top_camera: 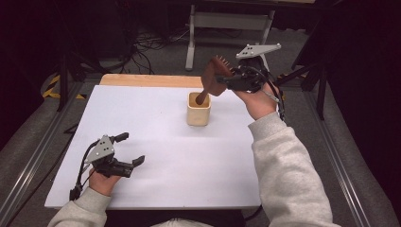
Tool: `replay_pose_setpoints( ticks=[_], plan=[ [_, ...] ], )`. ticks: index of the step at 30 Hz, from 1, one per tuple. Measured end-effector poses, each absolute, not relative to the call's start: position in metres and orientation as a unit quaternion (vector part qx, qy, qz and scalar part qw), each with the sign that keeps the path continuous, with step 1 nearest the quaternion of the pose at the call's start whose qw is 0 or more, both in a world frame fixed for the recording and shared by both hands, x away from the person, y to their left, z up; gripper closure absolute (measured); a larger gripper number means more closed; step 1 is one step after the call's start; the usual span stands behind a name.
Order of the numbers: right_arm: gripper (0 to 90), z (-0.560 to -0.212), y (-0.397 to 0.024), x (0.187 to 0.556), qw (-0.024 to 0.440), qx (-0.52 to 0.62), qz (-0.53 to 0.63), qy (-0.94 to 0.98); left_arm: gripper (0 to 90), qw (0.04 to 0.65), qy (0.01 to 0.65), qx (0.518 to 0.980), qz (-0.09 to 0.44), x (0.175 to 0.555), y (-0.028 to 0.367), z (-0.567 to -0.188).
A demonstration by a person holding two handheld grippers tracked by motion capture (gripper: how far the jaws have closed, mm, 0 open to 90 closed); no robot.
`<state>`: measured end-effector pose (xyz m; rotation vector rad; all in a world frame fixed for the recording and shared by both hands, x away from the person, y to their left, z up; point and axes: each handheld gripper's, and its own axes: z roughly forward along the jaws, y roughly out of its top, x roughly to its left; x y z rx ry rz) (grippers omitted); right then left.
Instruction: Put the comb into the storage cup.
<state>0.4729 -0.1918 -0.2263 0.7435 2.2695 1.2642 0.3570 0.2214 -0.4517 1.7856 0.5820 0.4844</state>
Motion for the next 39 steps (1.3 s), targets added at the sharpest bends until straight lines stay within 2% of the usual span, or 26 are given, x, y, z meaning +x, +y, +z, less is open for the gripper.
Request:
replay_pose_setpoints(
  ticks=[15,39],
  plan=[
    [58.3,-0.253,-0.187,0.493,0.193,0.286,0.441,0.828,0.2,0.564,0.247,0.760,0.207,0.356,0.221,-0.451],
    [56.8,-0.277,-0.177,0.506,0.169,0.297,0.426,0.838,0.2,0.563,0.246,0.760,0.212,0.355,0.221,-0.451]
  ],
)
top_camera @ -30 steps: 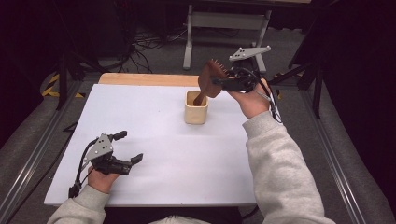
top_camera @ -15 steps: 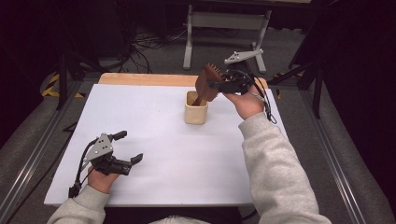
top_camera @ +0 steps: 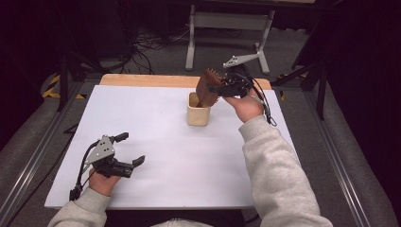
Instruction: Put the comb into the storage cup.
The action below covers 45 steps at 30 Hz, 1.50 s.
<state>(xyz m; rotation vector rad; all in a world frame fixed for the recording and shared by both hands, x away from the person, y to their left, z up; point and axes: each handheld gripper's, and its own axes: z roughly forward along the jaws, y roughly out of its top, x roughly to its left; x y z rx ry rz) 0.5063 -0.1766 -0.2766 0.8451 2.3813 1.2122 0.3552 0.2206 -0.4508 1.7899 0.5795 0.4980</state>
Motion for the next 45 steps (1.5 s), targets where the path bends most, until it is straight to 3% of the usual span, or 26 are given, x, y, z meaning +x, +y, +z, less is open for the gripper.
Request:
replay_pose_setpoints(
  ticks=[12,25,33,37,45],
  plan=[
    [55.0,-0.287,-0.171,0.512,0.159,0.301,0.424,0.839,0.2,0.564,0.246,0.759,0.213,0.355,0.220,-0.451],
    [43.5,-0.292,-0.177,0.514,0.164,0.307,0.420,0.838,0.2,0.564,0.245,0.759,0.216,0.355,0.220,-0.451],
    [27.9,-0.295,-0.174,0.511,0.166,0.284,0.418,0.847,0.2,0.563,0.244,0.759,0.217,0.355,0.220,-0.451],
    [14.4,-0.294,-0.169,0.506,0.147,0.256,0.435,0.851,0.2,0.564,0.244,0.758,0.217,0.355,0.220,-0.451],
    [9.7,-0.278,-0.172,0.488,0.148,0.225,0.478,0.836,0.2,0.564,0.248,0.757,0.218,0.356,0.221,-0.451]
  ],
)
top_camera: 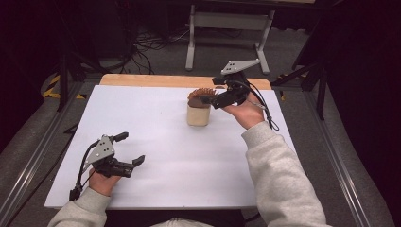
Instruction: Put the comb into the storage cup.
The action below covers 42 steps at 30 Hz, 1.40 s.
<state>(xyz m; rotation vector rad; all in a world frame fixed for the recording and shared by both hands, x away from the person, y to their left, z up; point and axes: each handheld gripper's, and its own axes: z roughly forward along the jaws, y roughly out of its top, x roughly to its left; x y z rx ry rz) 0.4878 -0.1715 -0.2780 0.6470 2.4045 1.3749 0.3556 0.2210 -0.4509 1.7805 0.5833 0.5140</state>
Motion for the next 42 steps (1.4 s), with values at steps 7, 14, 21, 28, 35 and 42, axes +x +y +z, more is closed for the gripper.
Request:
replay_pose_setpoints(
  ticks=[7,14,21,28,35,42],
  plan=[
    [5.4,-0.267,-0.189,0.476,0.164,0.222,0.501,0.820,0.1,0.565,0.259,0.756,0.205,0.357,0.226,-0.449],
    [1.7,-0.263,-0.207,0.457,0.178,0.206,0.521,0.809,0.1,0.573,0.267,0.752,0.188,0.359,0.232,-0.446],
    [0.3,-0.266,-0.227,0.440,0.185,0.209,0.527,0.803,0.1,0.574,0.258,0.755,0.182,0.359,0.237,-0.441],
    [0.2,-0.276,-0.244,0.422,0.190,0.215,0.525,0.801,0.1,0.577,0.260,0.756,0.169,0.357,0.247,-0.437],
    [0.4,-0.294,-0.256,0.408,0.186,0.226,0.516,0.805,0.1,0.580,0.269,0.750,0.170,0.354,0.254,-0.436],
    [0.4,-0.319,-0.261,0.397,0.173,0.234,0.511,0.809,0.2,0.584,0.272,0.747,0.164,0.352,0.257,-0.438]
  ],
)
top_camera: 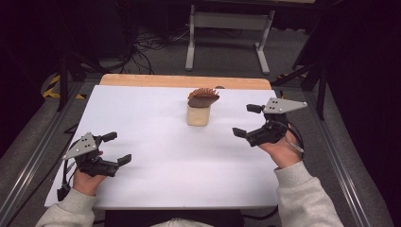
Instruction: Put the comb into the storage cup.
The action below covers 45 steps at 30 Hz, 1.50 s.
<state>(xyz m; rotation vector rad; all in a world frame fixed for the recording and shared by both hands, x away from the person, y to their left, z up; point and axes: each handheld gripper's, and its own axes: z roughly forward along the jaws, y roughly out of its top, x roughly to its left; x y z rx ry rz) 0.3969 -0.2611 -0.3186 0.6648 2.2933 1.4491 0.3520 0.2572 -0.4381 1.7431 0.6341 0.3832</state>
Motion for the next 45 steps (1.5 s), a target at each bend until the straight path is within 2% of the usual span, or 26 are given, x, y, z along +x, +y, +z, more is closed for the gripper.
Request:
replay_pose_setpoints(
  ticks=[30,45],
  plan=[
    [0.5,-0.433,-0.275,0.364,0.156,0.264,0.513,0.802,0.2,0.580,0.271,0.748,0.175,0.351,0.261,-0.446],
    [0.5,-0.457,-0.281,0.353,0.165,0.294,0.520,0.785,0.2,0.569,0.281,0.752,0.180,0.352,0.263,-0.457]
  ],
)
